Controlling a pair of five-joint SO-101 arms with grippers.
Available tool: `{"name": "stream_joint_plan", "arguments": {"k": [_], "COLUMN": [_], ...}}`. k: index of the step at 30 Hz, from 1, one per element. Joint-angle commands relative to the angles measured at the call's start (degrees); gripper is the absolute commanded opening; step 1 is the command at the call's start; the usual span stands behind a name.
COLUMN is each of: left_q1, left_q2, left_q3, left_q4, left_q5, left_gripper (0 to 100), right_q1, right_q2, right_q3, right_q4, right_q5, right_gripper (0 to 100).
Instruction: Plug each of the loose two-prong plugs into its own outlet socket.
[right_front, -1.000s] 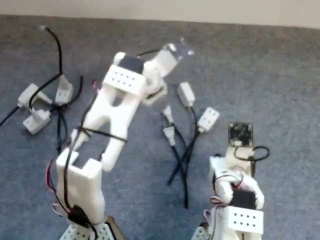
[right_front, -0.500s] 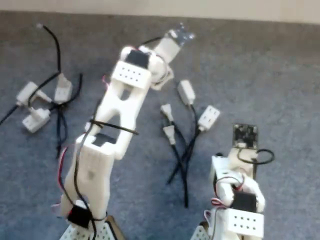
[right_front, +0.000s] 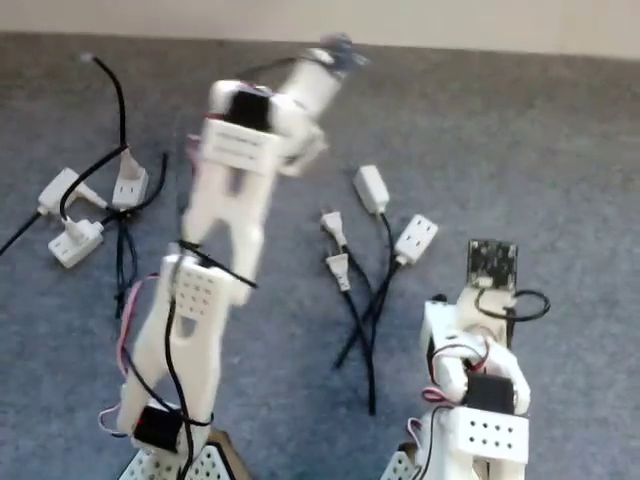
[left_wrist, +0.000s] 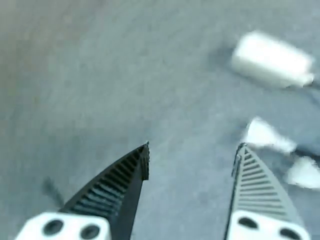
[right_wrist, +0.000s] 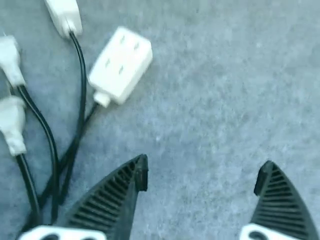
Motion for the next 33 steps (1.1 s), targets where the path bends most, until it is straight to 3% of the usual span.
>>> {"name": "stream_joint_plan", "arguments": {"k": [1, 11, 16, 30, 33], "left_q1": [-15.34, -38.81, -47.60, -53.58, -53.58], "left_q2": [-3.03, -3.03, -2.86, 6.99, 6.99], "left_q3": [-3.56, -3.47, -3.21, -3.82, -3.82], "left_q4": [1.93, 1.85, -1.85, -11.87, -11.87], "left_q5": [3.87, 3.69, 3.69, 3.69, 3.69], "left_gripper": [26, 27, 27, 27, 27], "right_q1": [-1.63, -8.31, -12.09, -10.07, -9.45], "right_q2": [16.75, 63.60, 76.79, 98.24, 98.95], "right_q3": [-15.60, -54.99, -65.01, -73.71, -74.24], "right_q4": [-0.92, -0.48, -0.22, -1.89, -1.89], "right_q5": [-2.90, -21.63, -24.79, -24.88, -24.88], "right_gripper": [32.8, 32.8, 32.8, 32.4, 22.8]}}
